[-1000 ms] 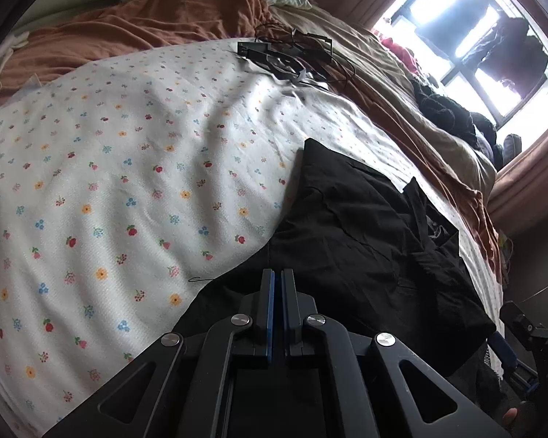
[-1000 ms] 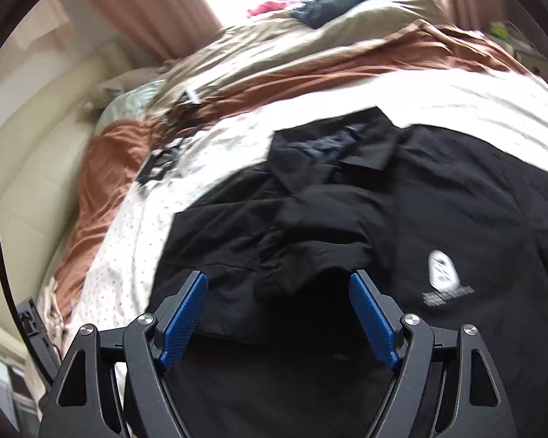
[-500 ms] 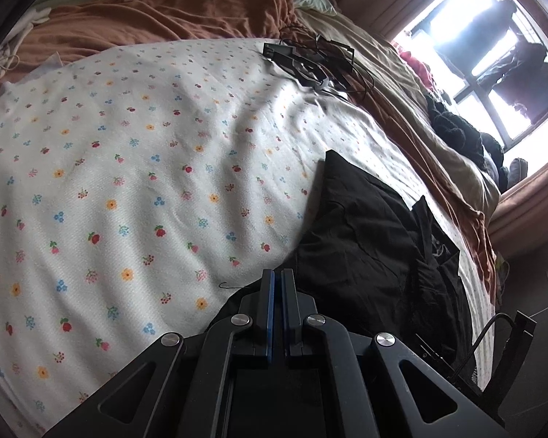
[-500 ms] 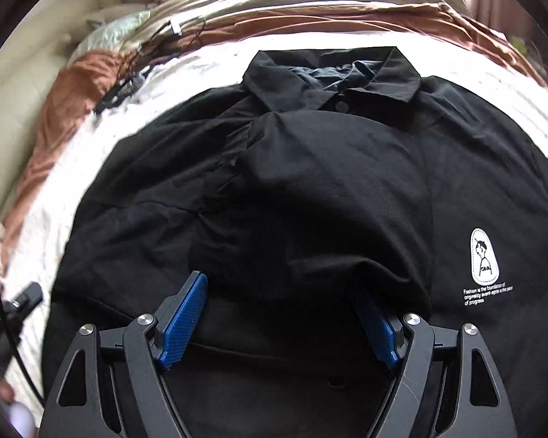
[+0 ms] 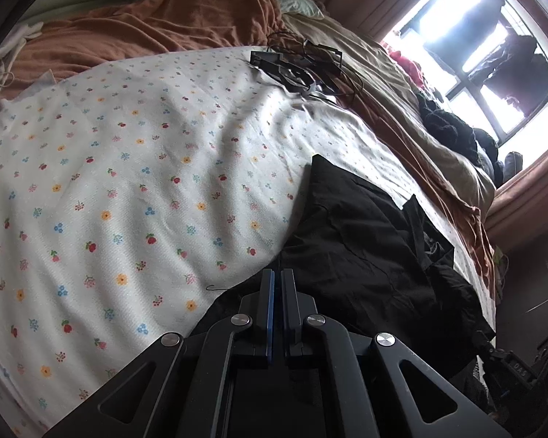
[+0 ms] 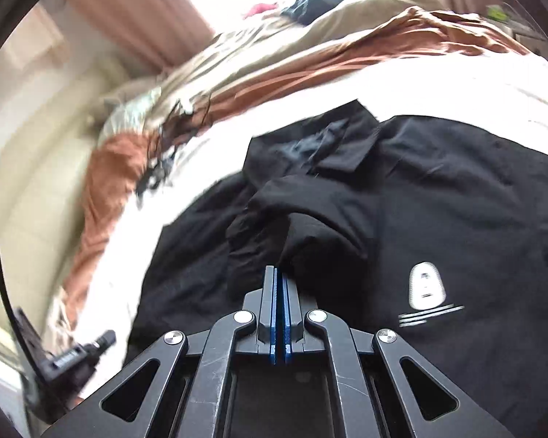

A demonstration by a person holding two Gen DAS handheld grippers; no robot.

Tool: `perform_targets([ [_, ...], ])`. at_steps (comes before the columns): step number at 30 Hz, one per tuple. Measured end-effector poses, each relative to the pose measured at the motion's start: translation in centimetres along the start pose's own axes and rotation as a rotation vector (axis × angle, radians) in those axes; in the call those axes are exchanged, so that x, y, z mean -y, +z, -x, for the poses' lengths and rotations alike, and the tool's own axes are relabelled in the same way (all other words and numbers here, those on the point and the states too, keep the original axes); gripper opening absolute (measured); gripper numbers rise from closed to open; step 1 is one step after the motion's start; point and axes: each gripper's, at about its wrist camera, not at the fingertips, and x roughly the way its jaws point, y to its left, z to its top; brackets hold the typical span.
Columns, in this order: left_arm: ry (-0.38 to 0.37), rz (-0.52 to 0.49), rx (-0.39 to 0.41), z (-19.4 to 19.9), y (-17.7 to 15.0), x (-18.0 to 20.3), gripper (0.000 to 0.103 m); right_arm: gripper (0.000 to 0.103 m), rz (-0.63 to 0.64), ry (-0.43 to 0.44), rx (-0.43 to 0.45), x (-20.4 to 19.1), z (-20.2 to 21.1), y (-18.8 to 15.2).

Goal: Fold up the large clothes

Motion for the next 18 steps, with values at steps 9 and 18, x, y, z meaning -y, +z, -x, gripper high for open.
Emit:
perform_targets([
  [9,0.014,-0.072,0.004,-0.2,-0.5,1.8,0.003,0.009,-0.323,-0.049,0.063,8.3,4.1,0.4],
  [18,0.042,-0.100,0.007,-0.4,-0.9,2.3,0.003,0.084,-0.483,-0.051,0.045,12.6,6.5,-4.0],
])
